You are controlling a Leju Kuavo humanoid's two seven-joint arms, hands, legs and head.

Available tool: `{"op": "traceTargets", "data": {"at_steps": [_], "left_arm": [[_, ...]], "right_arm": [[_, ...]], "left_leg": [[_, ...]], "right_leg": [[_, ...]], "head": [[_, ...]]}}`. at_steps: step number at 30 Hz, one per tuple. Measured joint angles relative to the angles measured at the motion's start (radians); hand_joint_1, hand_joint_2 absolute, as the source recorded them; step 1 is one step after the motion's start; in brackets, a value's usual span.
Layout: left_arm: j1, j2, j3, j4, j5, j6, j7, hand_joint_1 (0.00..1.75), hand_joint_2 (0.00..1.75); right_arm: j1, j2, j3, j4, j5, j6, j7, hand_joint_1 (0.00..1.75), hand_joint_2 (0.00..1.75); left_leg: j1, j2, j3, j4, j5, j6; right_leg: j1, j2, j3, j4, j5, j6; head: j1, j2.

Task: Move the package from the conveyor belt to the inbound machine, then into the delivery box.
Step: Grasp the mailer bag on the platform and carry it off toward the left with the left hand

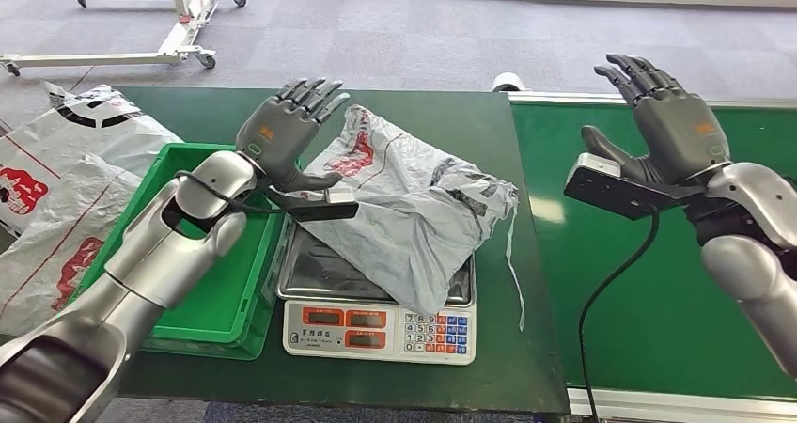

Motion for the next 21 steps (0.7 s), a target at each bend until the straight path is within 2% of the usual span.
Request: {"op": "traceTargets", "data": {"at_steps": [5, 13, 15, 21], "left_arm": [[-0.108, -0.037, -0.078, 0.140, 0.017, 0.010, -0.005, 0.00, 1.75], [-0.105, -0.102, -0.110, 0.330, 0.143, 0.055, -0.039, 0.00, 1.75], [-0.095, -0.116, -0.107, 0.352, 0.210, 0.028, -0.046, 0.00, 1.75], [-0.078, -0.136, -0.065, 0.374, 0.423, -0.132, -0.039, 0.00, 1.75]], "right_arm": [[-0.002, 0.013, 0.019, 0.021, -0.007, -0.008, -0.003, 0.00, 0.00], [0.064, 0.010, 0.023, 0.022, -0.019, -0.039, 0.015, 0.00, 0.00], [0.082, 0.005, 0.020, 0.020, -0.023, -0.036, 0.022, 0.00, 0.00], [0.120, -0.005, 0.010, 0.019, -0.033, -0.015, 0.026, 0.00, 0.00]], "left_leg": [[0.000, -0.001, 0.000, 0.000, 0.000, 0.000], [0.000, -0.001, 0.000, 0.000, 0.000, 0.000], [0.000, -0.001, -0.001, 0.000, 0.000, 0.000], [0.000, -0.001, -0.001, 0.000, 0.000, 0.000]], "right_leg": [[0.000, 0.000, 0.000, 0.000, 0.000, 0.000], [0.000, 0.000, 0.000, 0.000, 0.000, 0.000], [0.000, -0.001, 0.000, 0.000, 0.000, 0.000], [0.000, 0.000, 0.000, 0.000, 0.000, 0.000]], "head": [[0.000, 0.000], [0.000, 0.000], [0.000, 0.000], [0.000, 0.000]]}}
